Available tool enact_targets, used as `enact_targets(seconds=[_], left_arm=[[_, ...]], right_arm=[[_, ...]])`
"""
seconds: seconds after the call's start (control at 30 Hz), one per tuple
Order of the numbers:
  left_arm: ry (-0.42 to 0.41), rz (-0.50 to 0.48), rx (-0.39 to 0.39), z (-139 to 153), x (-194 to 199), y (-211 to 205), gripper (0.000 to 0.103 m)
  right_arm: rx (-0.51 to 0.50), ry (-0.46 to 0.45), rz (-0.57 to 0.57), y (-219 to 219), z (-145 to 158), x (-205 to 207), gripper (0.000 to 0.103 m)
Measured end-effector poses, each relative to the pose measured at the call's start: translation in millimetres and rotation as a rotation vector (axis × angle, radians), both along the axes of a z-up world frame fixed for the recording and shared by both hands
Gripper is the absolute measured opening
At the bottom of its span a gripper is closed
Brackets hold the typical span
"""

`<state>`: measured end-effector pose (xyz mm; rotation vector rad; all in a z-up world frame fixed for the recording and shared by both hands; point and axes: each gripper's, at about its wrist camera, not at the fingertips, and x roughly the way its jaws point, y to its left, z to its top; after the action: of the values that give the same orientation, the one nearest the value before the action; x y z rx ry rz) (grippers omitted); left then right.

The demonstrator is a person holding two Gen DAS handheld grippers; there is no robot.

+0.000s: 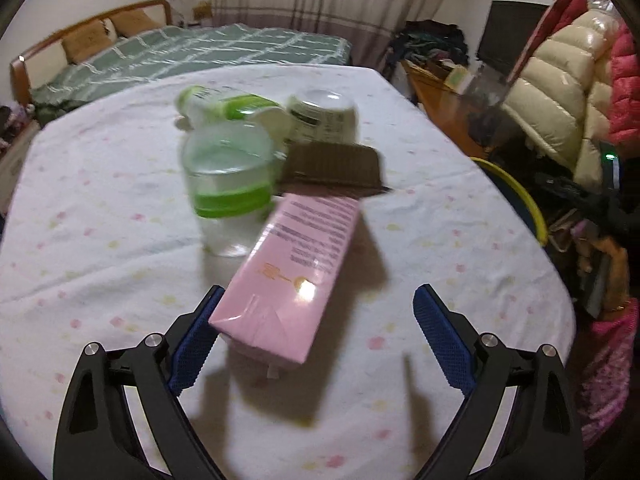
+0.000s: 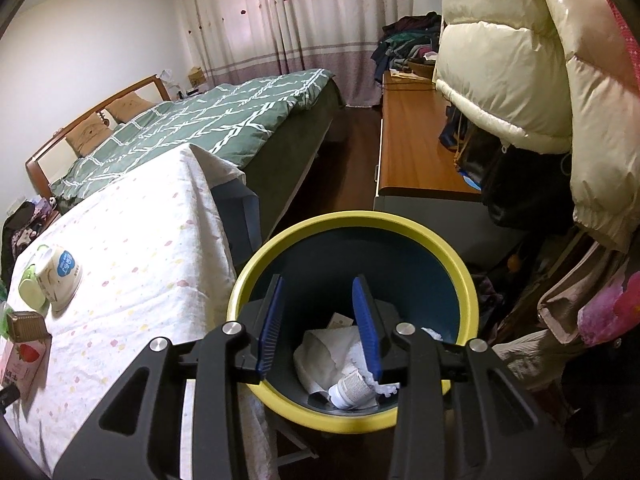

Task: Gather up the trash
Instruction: 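Grasp the pink carton with the left gripper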

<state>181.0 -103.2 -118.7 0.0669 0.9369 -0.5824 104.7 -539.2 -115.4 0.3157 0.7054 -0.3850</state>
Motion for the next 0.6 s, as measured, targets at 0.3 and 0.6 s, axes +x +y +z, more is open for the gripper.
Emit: enact_targets(seconds=[0.3,0.6], left_arm=[[0.045,-0.001,0.057,-1.0,3.4,-24.6,0.084],[0.060,0.016,0.137,0.0,30.4,-45.7,0.064]], right_arm=[[0.004,-0.002,0.027,8.5,-1.2,0.5,0.034],[0.008,0.004,0.028,9.6,-1.7,0.8,0.034]])
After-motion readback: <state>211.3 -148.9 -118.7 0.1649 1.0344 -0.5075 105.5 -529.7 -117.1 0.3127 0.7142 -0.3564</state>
